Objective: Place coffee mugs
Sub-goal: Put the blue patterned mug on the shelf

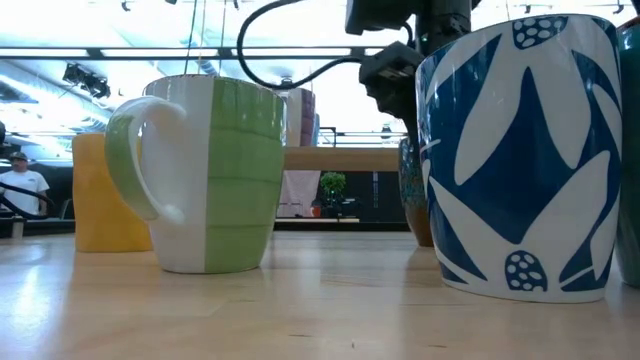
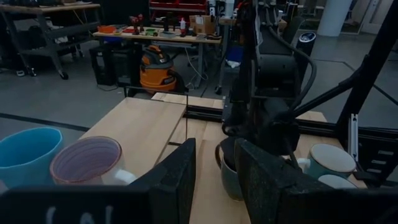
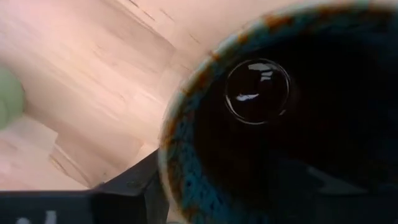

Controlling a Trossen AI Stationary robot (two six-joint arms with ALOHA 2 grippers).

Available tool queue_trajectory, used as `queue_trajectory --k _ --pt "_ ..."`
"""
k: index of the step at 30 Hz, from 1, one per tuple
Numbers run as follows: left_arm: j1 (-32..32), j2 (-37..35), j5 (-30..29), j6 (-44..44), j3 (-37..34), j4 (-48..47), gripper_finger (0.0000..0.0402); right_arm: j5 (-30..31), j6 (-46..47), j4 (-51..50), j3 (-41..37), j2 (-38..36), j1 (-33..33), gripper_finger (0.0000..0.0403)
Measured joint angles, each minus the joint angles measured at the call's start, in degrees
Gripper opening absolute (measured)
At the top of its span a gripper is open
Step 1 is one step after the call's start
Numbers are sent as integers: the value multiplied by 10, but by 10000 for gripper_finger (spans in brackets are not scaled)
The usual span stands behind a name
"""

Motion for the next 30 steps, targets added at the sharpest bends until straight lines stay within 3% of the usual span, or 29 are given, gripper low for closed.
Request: queue_trajectory --k 6,20,24,30 --pt "0 0 0 0 0 0 118 -7 -55 43 -26 0 0 176" --pt "0 0 0 -2 0 0 118 -15 -197 19 -30 0 -1 73" --pt "0 0 0 -2 0 1 118 -16 -283 11 -30 0 -1 41" --pt "0 0 0 -2 0 18 118 -30 -441 -11 -19 1 -2 44"
